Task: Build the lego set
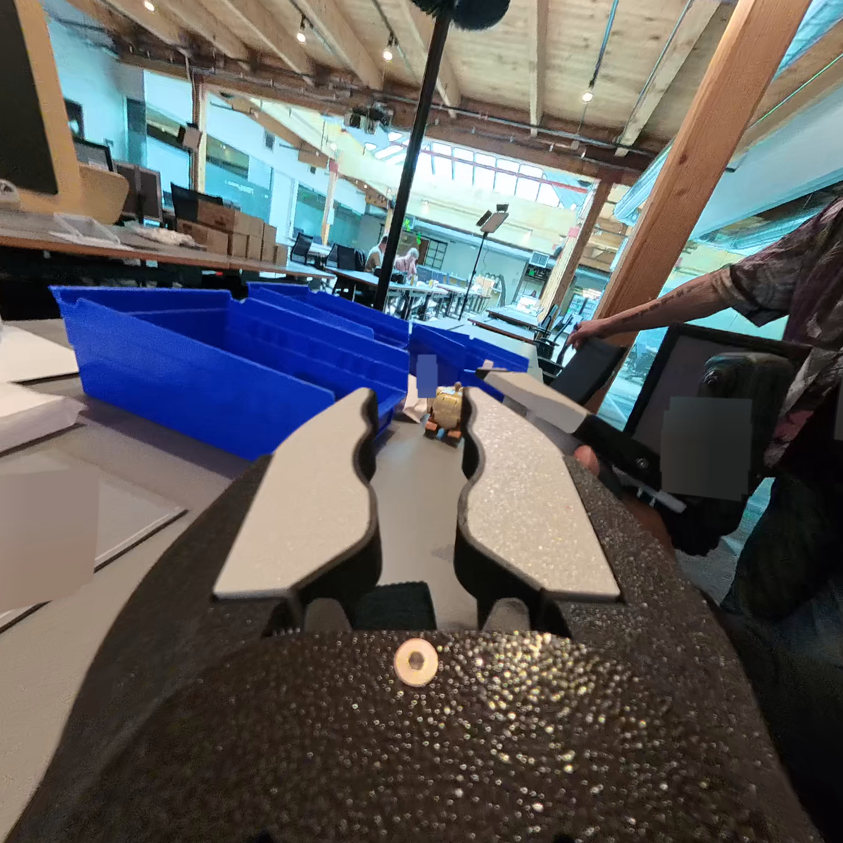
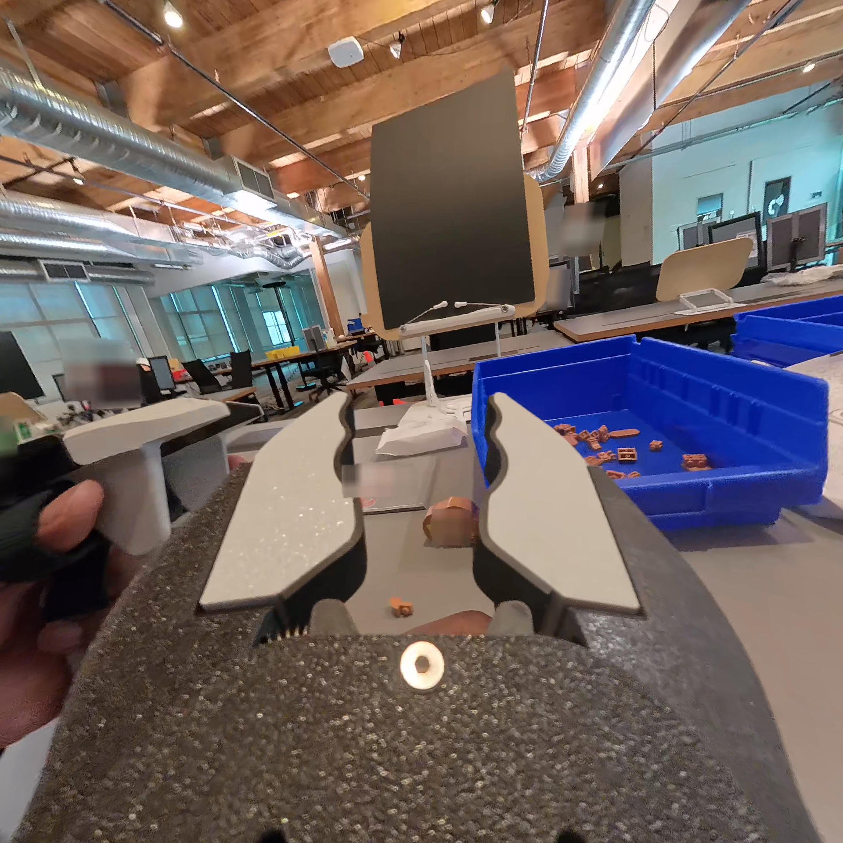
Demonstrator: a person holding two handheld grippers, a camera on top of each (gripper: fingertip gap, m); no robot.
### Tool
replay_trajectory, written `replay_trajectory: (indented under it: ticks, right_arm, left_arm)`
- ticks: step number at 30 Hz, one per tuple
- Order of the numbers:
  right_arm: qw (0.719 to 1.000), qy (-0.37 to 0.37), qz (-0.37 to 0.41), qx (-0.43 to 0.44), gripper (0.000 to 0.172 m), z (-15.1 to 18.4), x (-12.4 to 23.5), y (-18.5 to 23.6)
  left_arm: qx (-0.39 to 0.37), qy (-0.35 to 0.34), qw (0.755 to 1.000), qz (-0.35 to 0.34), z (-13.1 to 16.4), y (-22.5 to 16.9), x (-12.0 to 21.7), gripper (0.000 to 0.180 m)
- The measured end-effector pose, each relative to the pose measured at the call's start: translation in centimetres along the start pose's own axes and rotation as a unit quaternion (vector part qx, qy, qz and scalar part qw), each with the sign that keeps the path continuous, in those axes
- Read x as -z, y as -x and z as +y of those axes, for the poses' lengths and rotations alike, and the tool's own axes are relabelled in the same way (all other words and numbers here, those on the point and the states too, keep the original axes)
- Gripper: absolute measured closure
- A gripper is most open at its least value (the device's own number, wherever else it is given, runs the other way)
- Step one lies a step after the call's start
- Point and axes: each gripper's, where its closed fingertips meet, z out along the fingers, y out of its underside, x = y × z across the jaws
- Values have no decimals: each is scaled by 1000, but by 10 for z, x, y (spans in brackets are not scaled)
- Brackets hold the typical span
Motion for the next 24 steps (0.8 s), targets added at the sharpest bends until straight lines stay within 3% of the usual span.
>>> replay_trajectory:
  ticks: [4,10,13,16,19,24]
  right_arm:
    - [998,-19,-21,-64,107,-4,15,5]
    - [974,-30,-62,-218,113,-10,32,1]
    - [948,-35,-75,-306,115,-13,36,-7]
    - [932,-36,-74,-354,115,-13,38,-15]
    - [932,-38,-70,-355,115,-12,40,-17]
    - [935,-38,-77,-345,115,-15,41,-9]
  left_arm:
    - [6,-9,1000,11,-5,-22,-7,135]
    - [89,-44,986,137,-16,-76,-12,142]
    - [138,-9,970,200,-7,-96,-14,147]
    - [37,67,983,166,18,-99,-20,156]
    - [-68,112,980,152,31,-110,-24,159]
    - [-127,160,970,129,43,-111,-34,167]
